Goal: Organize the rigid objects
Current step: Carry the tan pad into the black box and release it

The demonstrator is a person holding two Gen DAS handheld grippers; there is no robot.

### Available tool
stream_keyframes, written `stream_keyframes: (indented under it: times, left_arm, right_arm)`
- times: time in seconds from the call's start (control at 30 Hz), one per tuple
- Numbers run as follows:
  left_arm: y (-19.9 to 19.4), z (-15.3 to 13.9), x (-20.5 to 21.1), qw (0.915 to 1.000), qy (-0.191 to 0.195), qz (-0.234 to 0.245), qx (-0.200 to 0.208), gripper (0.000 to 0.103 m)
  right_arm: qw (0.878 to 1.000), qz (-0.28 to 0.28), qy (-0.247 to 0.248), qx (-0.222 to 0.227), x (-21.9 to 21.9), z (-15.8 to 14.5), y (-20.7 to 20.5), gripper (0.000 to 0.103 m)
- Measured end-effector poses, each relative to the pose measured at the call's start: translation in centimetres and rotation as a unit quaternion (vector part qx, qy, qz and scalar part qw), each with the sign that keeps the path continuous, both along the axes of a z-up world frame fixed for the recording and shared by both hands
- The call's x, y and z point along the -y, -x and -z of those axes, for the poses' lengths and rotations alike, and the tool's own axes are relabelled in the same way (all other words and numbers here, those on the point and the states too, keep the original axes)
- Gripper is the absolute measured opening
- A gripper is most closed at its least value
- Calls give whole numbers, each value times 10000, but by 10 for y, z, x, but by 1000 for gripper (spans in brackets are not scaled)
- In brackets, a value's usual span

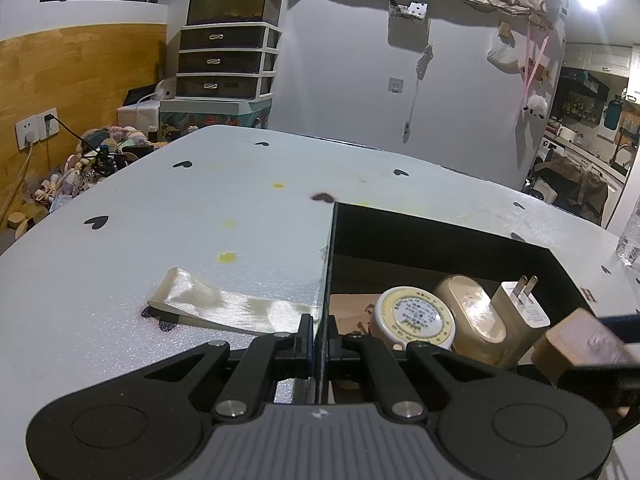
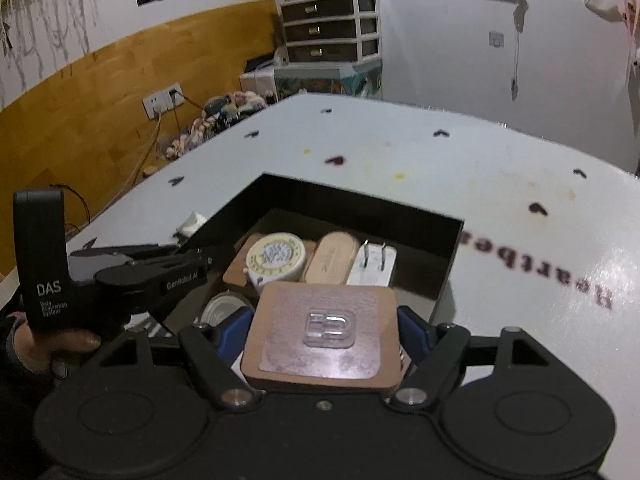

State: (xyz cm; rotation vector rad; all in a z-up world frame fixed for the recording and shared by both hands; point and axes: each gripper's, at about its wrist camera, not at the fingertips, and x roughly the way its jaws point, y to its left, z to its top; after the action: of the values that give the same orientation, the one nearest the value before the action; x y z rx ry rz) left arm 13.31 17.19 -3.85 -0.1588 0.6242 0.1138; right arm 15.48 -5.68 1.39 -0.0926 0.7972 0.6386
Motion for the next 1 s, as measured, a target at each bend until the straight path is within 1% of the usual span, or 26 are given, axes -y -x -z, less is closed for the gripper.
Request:
stream_keyframes:
  times: [0.1,0.33,0.87,1.0]
  left_arm:
    - [0,0,0,10000,6,7,4,4]
    - [-1,0,1,10000,11,9,7,4]
    - [0,0,0,10000,10,10,3,4]
    - [0,0,0,10000,14,10,5,4]
  right_arm:
    - [9999,20,64,-123,-3,4,-2,78]
    - [9997,74,156,-200,-6,6,-2,78]
    - [9998,69,72,-196,-4,4,0,79]
    - [9999,73,8,-115,0,1,4,81]
